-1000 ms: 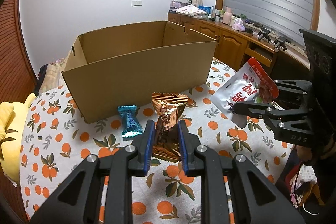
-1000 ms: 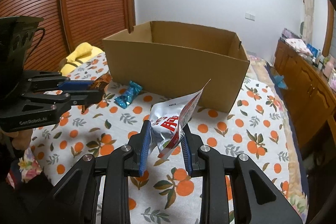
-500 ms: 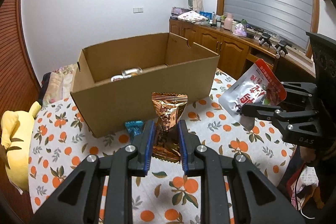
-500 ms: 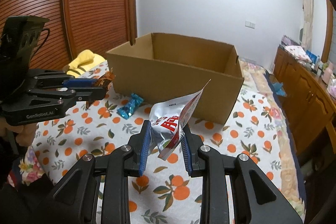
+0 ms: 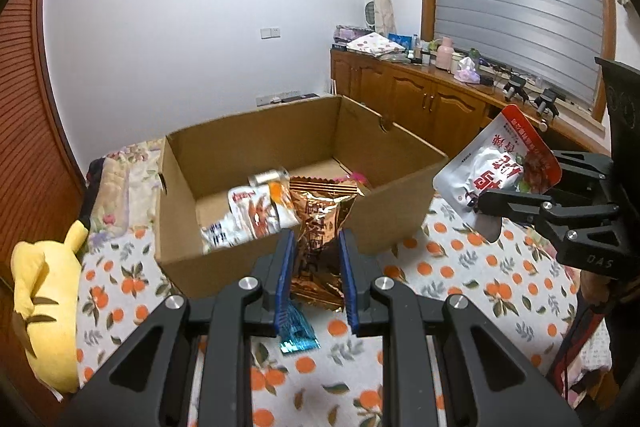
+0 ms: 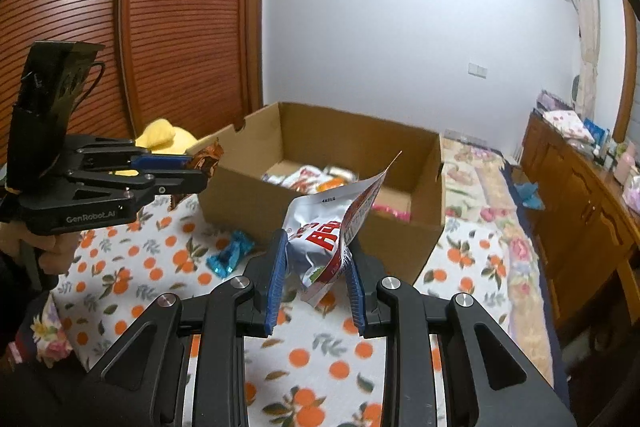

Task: Organize snacks
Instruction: 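Carry both snacks over the box and open both tools to release them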

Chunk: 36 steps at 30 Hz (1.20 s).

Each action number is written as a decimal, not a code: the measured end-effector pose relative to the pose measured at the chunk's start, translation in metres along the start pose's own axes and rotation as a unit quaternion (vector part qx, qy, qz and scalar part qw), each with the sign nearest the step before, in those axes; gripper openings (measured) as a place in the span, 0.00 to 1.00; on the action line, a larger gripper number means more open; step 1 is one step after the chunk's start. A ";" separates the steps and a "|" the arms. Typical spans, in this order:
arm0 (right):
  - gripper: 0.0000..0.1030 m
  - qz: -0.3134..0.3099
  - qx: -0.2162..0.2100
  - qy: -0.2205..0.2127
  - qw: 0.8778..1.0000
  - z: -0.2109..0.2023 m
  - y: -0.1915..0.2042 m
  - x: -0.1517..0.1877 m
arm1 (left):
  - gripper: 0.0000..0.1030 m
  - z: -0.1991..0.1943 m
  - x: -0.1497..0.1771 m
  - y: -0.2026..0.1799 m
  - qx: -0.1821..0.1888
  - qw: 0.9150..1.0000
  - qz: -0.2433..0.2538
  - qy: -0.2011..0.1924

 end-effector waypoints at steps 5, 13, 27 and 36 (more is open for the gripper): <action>0.26 -0.003 -0.003 -0.005 1.000 0.012 -0.014 -0.018 | 0.19 0.014 -0.017 0.011 -0.007 1.000 -0.002 -0.001; 0.26 -0.013 -0.009 -0.007 1.000 0.033 -0.027 -0.038 | 0.20 0.036 -0.029 0.027 -0.014 1.000 -0.010 0.005; 0.26 -0.019 -0.015 0.003 1.000 0.068 -0.044 -0.051 | 0.20 0.075 -0.045 0.043 -0.027 0.999 -0.001 0.029; 0.26 -0.017 -0.027 0.028 0.999 0.103 -0.054 -0.056 | 0.20 0.105 -0.053 0.054 -0.037 0.997 0.008 0.061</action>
Point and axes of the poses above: each gripper's, at about its wrist camera, not at the fingertips, and z roughly the way its jaws point, y to its left, x to its underside, the point moved 3 cm from there along z, roughly the way its jaws point, and after that the axes turned 7 degrees about -x, right-handed, at the moved point
